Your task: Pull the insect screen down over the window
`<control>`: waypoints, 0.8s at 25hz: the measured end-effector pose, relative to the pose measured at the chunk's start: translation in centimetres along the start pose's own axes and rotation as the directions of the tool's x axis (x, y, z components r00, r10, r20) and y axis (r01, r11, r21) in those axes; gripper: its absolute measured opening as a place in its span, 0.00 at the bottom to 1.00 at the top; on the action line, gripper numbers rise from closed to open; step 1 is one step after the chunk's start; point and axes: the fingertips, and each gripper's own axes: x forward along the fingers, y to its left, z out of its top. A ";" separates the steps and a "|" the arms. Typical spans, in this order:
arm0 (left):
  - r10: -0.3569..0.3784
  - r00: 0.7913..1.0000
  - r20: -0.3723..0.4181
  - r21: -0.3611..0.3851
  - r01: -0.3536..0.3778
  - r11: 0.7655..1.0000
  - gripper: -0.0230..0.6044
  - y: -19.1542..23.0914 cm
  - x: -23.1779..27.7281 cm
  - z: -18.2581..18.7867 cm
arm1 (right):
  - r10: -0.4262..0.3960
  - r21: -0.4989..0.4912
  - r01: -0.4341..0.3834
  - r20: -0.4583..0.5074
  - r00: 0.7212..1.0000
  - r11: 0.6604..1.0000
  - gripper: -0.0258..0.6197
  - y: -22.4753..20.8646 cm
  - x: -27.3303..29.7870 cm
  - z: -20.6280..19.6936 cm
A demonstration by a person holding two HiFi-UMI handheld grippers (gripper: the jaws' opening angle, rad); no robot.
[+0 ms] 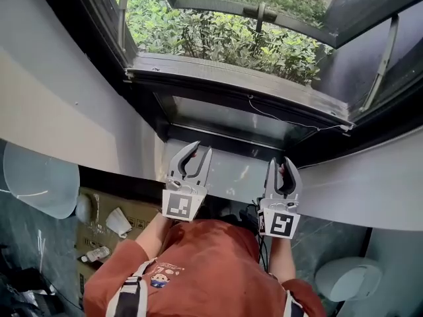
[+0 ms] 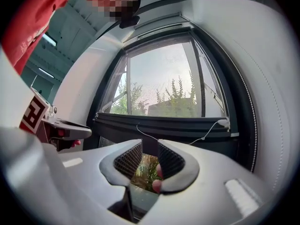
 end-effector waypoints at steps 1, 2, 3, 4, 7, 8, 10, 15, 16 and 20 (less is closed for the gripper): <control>0.010 1.000 -0.002 -0.002 -0.010 1.000 0.16 0.2 0.0 0.0 | -0.011 -0.010 0.011 -0.002 1.000 1.000 0.19 -0.1 0.0 0.0; 0.016 1.000 -0.006 -0.004 -0.016 1.000 0.09 0.4 0.1 0.0 | -0.026 -0.021 0.026 -0.003 1.000 0.999 0.14 -0.3 0.0 0.1; 0.018 1.000 -0.009 -0.008 -0.018 1.000 0.05 0.5 0.1 -0.1 | -0.040 -0.029 0.040 -0.004 0.999 0.999 0.08 -0.4 0.0 0.1; 0.016 1.000 -0.011 -0.014 -0.016 1.000 0.05 0.5 0.2 -0.1 | -0.050 -0.033 0.049 -0.004 0.999 0.998 0.06 -0.6 0.0 0.1; 0.011 1.000 -0.006 -0.016 -0.011 1.000 0.04 0.4 0.2 -0.1 | -0.051 -0.027 0.051 0.000 0.999 0.998 0.05 -0.6 0.1 0.0; 0.011 1.000 -0.003 -0.012 -0.011 1.000 0.05 0.4 0.1 0.0 | -0.050 -0.026 0.050 0.001 0.999 0.998 0.06 -0.6 0.0 0.0; 0.012 1.000 0.001 -0.003 -0.012 1.000 0.05 0.3 0.0 0.0 | -0.051 -0.022 0.051 0.000 0.999 0.998 0.06 -0.6 -0.1 -0.1; 0.020 1.000 0.007 0.001 -0.020 1.000 0.05 0.4 -0.3 0.0 | -0.044 -0.036 0.043 -0.008 0.999 0.998 0.06 -0.5 -0.1 -0.2; 0.021 1.000 0.009 0.005 -0.021 1.000 0.05 0.4 -0.3 0.1 | -0.040 -0.041 0.040 -0.010 0.999 0.998 0.06 -0.4 0.0 -0.2; 0.018 1.000 0.017 0.011 -0.019 1.000 0.05 0.5 -0.4 0.3 | -0.033 -0.043 0.032 -0.012 0.999 0.999 0.06 -0.5 0.0 0.0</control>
